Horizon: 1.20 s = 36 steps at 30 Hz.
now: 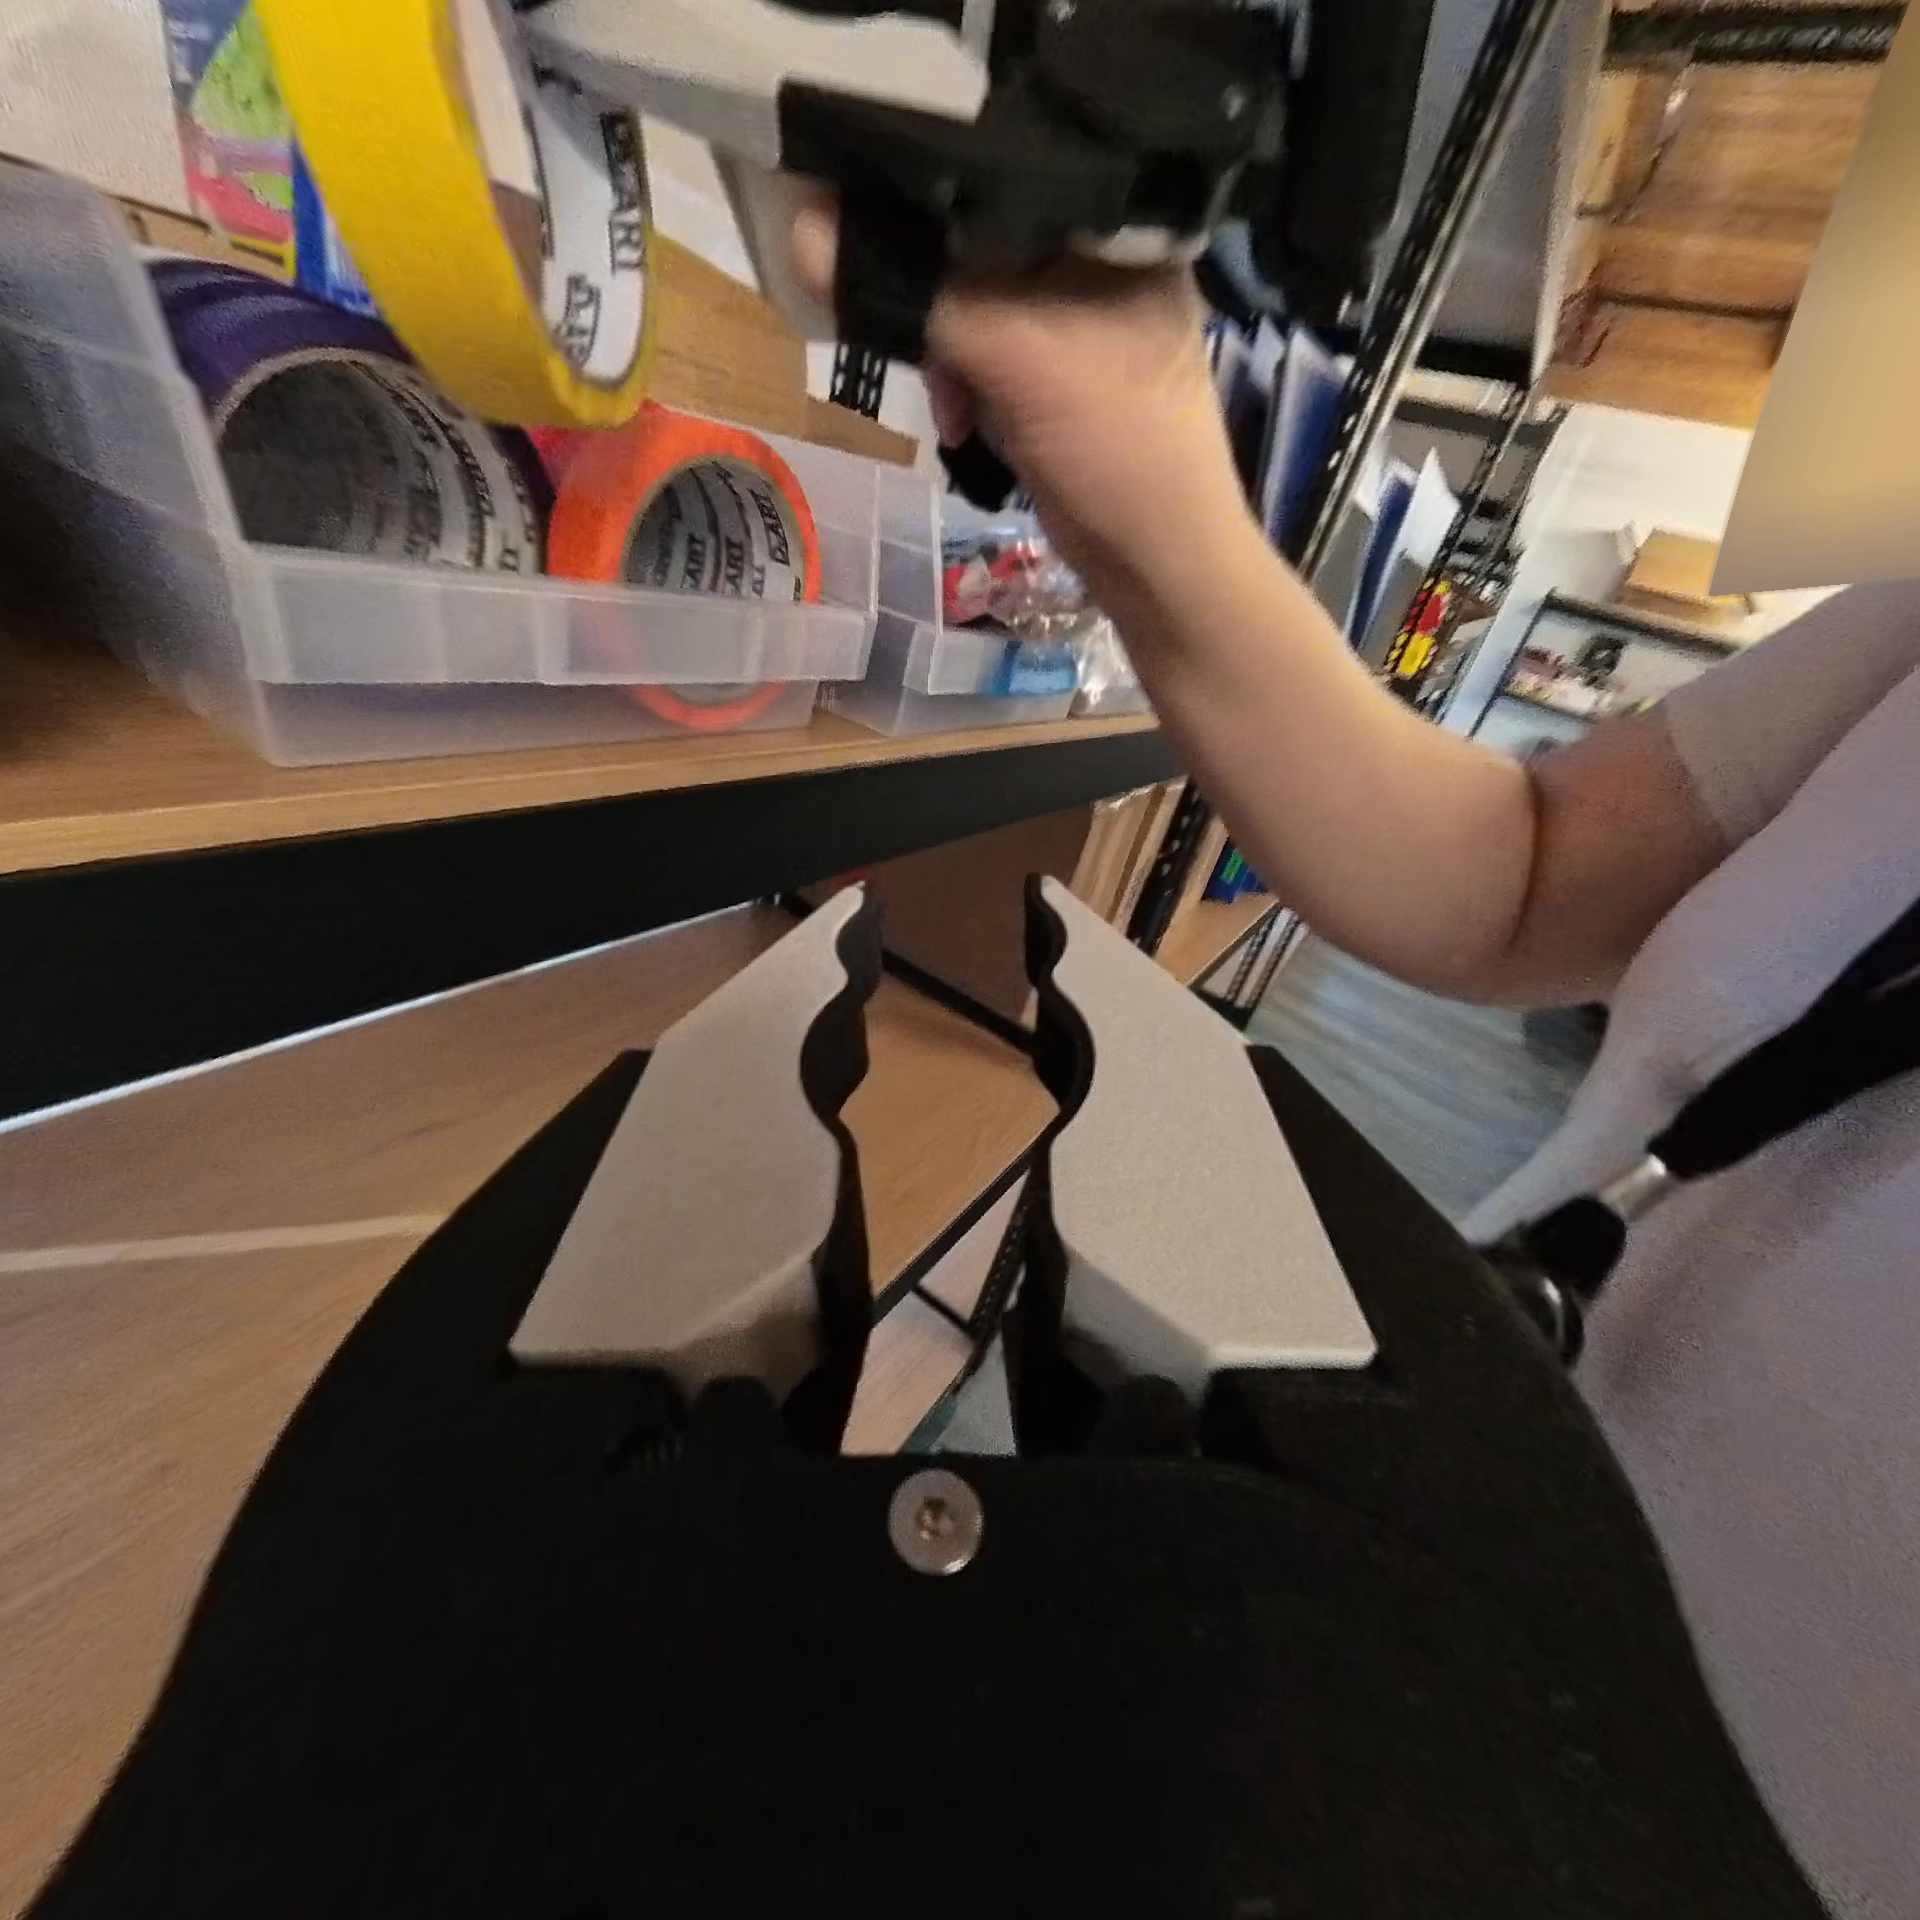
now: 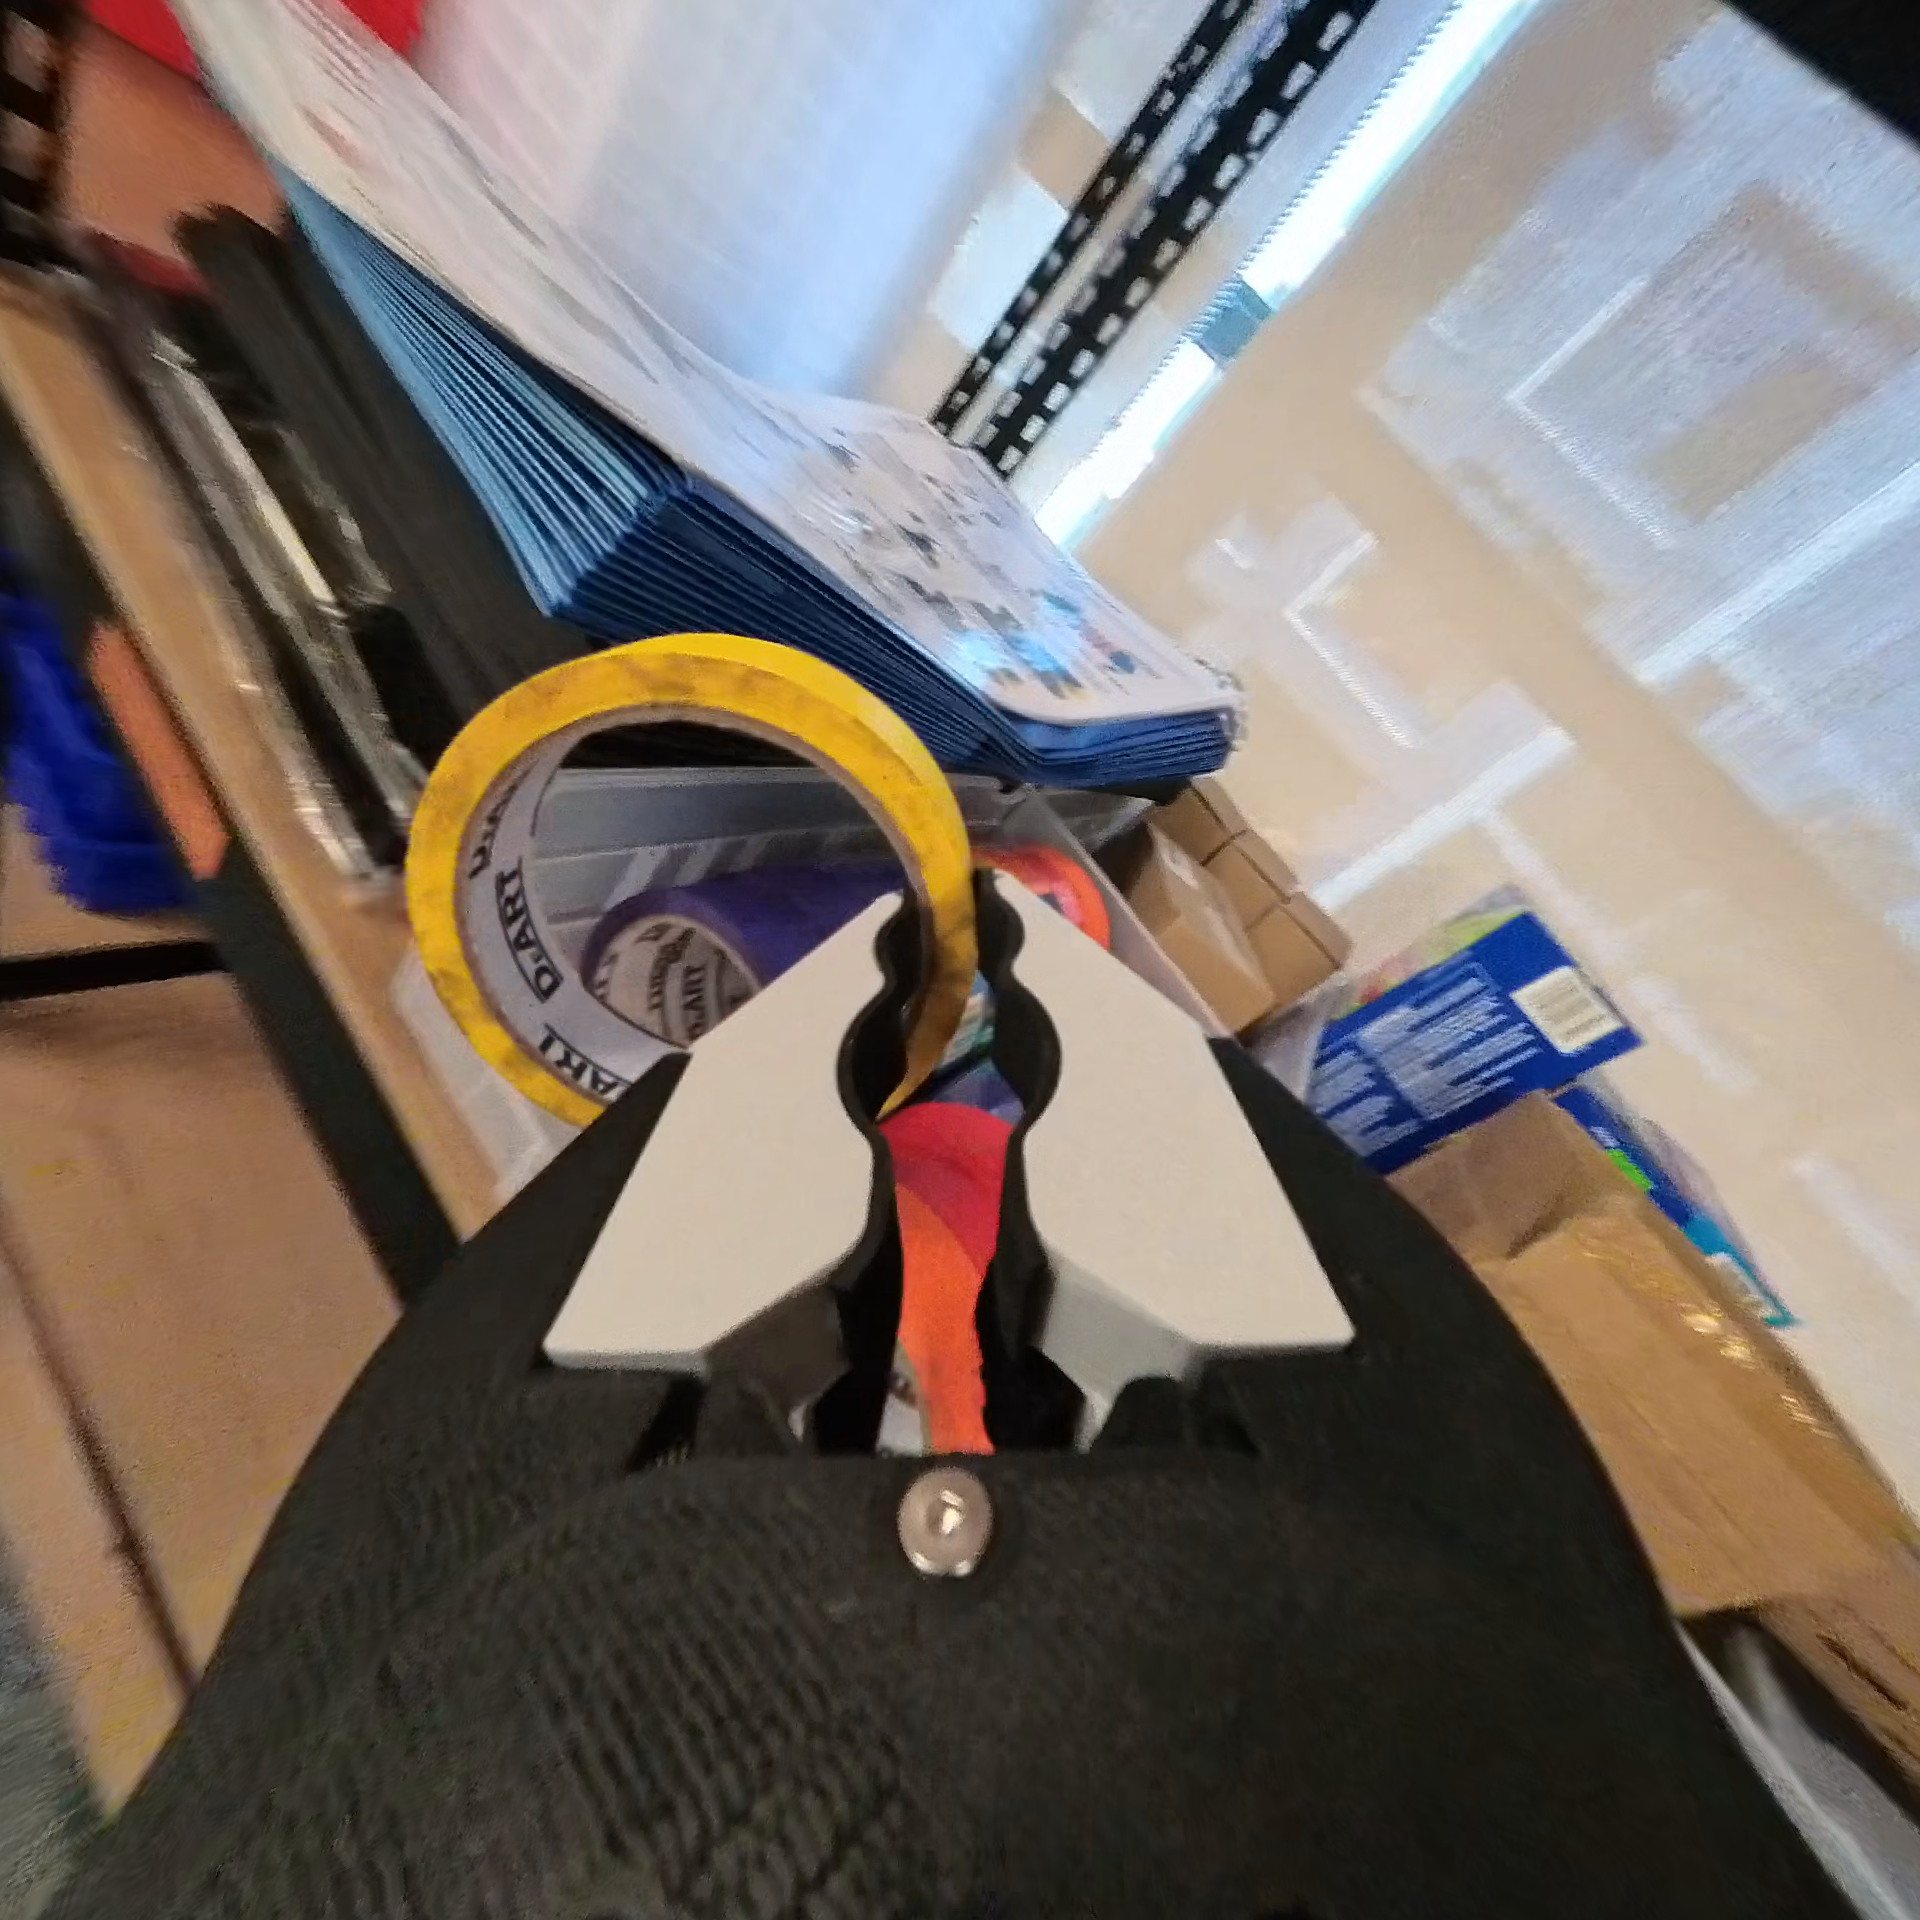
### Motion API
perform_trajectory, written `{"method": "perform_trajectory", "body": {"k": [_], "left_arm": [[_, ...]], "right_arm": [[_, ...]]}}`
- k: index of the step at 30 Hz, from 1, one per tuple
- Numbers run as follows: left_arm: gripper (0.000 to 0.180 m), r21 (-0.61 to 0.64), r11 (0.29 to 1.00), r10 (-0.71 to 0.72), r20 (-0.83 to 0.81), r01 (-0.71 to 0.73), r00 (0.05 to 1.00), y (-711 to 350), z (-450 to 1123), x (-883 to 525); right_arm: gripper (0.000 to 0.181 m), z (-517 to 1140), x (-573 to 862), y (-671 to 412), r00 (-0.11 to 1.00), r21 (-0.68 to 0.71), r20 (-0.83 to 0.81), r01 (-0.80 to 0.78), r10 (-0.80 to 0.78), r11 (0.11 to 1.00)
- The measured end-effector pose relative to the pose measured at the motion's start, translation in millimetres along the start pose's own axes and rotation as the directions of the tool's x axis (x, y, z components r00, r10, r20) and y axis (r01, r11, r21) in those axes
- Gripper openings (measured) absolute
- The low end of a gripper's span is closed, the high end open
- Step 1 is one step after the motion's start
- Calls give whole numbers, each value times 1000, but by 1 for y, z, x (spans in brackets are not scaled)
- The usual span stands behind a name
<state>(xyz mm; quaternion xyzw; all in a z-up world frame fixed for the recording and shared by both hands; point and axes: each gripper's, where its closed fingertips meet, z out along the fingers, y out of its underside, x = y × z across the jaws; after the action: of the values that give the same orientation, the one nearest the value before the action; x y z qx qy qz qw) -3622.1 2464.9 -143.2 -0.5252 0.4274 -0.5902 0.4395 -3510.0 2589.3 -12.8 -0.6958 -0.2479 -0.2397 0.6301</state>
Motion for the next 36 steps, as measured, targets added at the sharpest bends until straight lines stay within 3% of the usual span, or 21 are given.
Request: {"method": "perform_trajectory", "body": {"k": [4,7,11,14,16,17,19,21,24,30,33,36], "left_arm": [[24,55,994,-82,-131,90,988,-5,-5,-9],[24,7,991,-132,-217,136,967,6,-3,-13],[23,-16,989,-144,-268,145,953,15,2,-20],[24,-49,986,-166,-315,158,934,19,6,-19],[24,-58,986,-167,-324,156,931,20,7,-18],[25,-60,986,-169,-326,158,930,20,7,-18],[25,-67,984,-178,-332,165,926,22,6,-17],[25,-70,983,-184,-332,170,925,23,6,-16],[25,-60,985,-173,-316,163,933,23,6,-14],[24,-80,984,-175,-302,158,937,20,17,-4],[23,-84,992,-113,-290,93,950,8,20,-7],[20,-39,999,29,-130,-34,991,-24,26,-33]], "right_arm": [[8,28,-12,13,971,-120,-153,168,-186,978],[9,31,-17,25,925,-191,-211,277,-315,942],[9,25,-19,36,901,-226,-225,322,-371,919],[12,25,-45,35,880,-188,-102,442,-465,877],[39,19,-64,45,865,-205,-7,489,-501,848],[38,12,-63,46,866,-206,0,490,-501,847],[37,-2,-59,37,913,-150,74,407,-400,901],[37,-12,-46,16,958,-80,200,226,-207,971],[23,-11,-8,-18,937,-9,348,-29,30,1000],[49,40,-16,32,747,-209,665,162,18,964],[47,51,-23,46,718,-233,696,217,7,948],[45,48,-40,50,646,-228,763,235,24,945]]}}
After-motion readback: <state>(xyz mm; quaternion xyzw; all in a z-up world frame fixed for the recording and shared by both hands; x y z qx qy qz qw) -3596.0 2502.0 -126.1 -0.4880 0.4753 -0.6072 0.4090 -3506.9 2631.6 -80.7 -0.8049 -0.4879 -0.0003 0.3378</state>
